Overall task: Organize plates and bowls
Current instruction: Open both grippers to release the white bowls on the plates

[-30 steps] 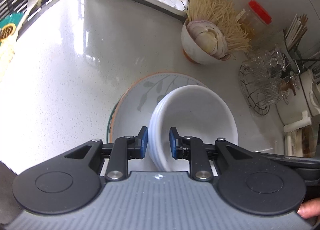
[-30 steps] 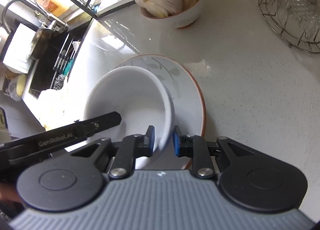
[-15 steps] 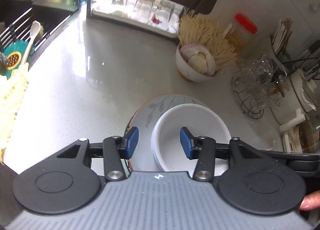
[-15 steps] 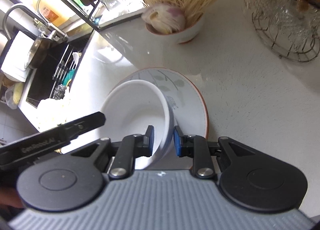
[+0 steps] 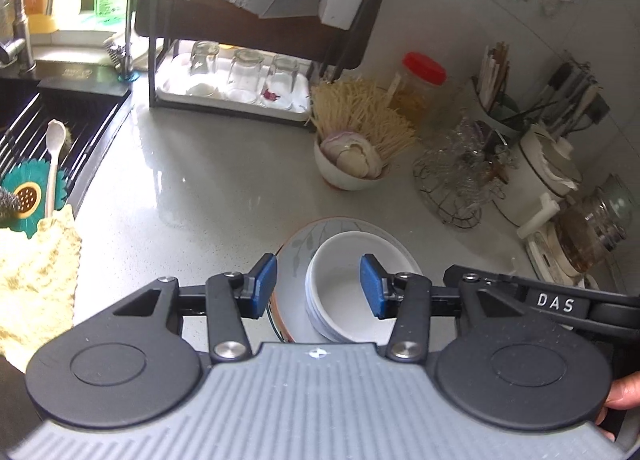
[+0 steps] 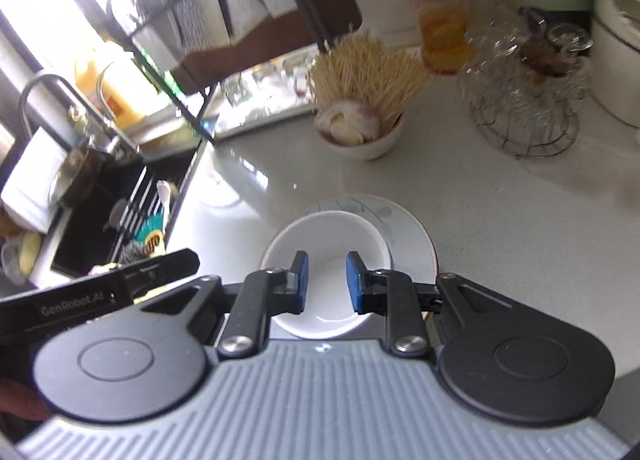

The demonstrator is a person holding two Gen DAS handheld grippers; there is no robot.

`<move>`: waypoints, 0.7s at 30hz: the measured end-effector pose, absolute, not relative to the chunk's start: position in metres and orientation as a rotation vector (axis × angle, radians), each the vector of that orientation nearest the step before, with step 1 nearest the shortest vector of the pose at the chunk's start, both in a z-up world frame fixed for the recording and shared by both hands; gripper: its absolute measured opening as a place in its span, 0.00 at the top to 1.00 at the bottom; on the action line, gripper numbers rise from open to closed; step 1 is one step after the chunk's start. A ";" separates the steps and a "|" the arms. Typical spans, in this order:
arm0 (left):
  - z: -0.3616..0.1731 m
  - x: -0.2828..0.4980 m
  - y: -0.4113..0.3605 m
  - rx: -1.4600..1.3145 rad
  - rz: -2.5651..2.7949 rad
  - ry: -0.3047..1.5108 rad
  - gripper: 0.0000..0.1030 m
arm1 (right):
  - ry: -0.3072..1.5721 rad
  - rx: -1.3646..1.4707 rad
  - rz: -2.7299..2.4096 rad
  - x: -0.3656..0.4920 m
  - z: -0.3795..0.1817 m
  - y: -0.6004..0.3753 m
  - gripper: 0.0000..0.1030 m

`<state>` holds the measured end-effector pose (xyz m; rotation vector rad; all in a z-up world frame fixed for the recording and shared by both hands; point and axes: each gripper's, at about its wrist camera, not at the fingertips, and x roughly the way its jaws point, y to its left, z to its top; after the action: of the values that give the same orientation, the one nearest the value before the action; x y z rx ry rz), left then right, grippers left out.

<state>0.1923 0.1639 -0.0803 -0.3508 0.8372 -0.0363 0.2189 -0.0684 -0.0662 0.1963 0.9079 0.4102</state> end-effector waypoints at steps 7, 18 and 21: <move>-0.056 0.171 0.163 -0.324 -0.112 0.806 0.50 | 0.780 0.190 0.387 0.178 -0.033 -0.077 0.76; -0.018 0.128 0.135 -0.317 -0.104 0.711 0.50 | 0.653 0.141 0.423 0.129 -0.004 -0.101 0.76; -0.016 0.111 0.124 -0.306 -0.098 0.709 0.50 | 0.636 0.132 0.429 0.120 -0.002 -0.110 0.76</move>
<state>0.1111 0.1237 -0.0156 -0.3063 0.7086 -0.0980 0.1195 -0.1102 -0.0019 0.1320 0.6365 0.4291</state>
